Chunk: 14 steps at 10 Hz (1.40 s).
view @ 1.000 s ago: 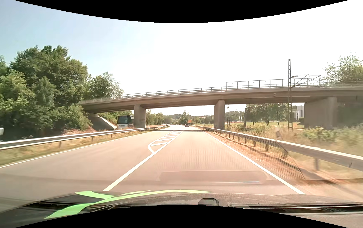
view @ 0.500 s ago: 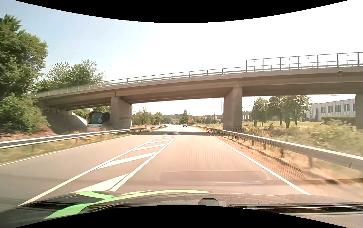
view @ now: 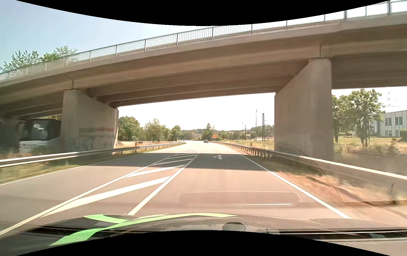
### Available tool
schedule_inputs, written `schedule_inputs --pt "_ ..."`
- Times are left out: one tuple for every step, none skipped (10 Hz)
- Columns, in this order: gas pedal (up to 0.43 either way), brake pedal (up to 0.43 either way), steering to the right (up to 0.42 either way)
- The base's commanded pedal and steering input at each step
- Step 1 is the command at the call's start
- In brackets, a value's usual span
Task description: Follow the waypoints while adhering to traffic rules and regulations
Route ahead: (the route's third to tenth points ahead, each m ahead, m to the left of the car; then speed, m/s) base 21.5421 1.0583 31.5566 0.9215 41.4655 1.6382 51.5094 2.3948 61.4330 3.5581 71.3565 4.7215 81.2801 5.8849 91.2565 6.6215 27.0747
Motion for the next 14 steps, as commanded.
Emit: schedule_inputs --pt "0.209 0.0 -0.006" --pt "0.22 0.0 -0.006" --pt "0.228 0.0 -0.006" --pt "0.24 0.0 -0.006" --pt "0.24 0.0 -0.006" --pt "0.248 0.0 -0.006" --pt "0.248 0.0 -0.006" --pt "0.248 0.0 -0.006" --pt "0.26 0.0 -0.006" --pt "0.26 0.0 -0.006" --pt "0.26 0.0 -0.006" --pt "0.26 0.0 -0.006" --pt "0.24 0.0 -0.006" --pt "0.24 0.0 -0.006"
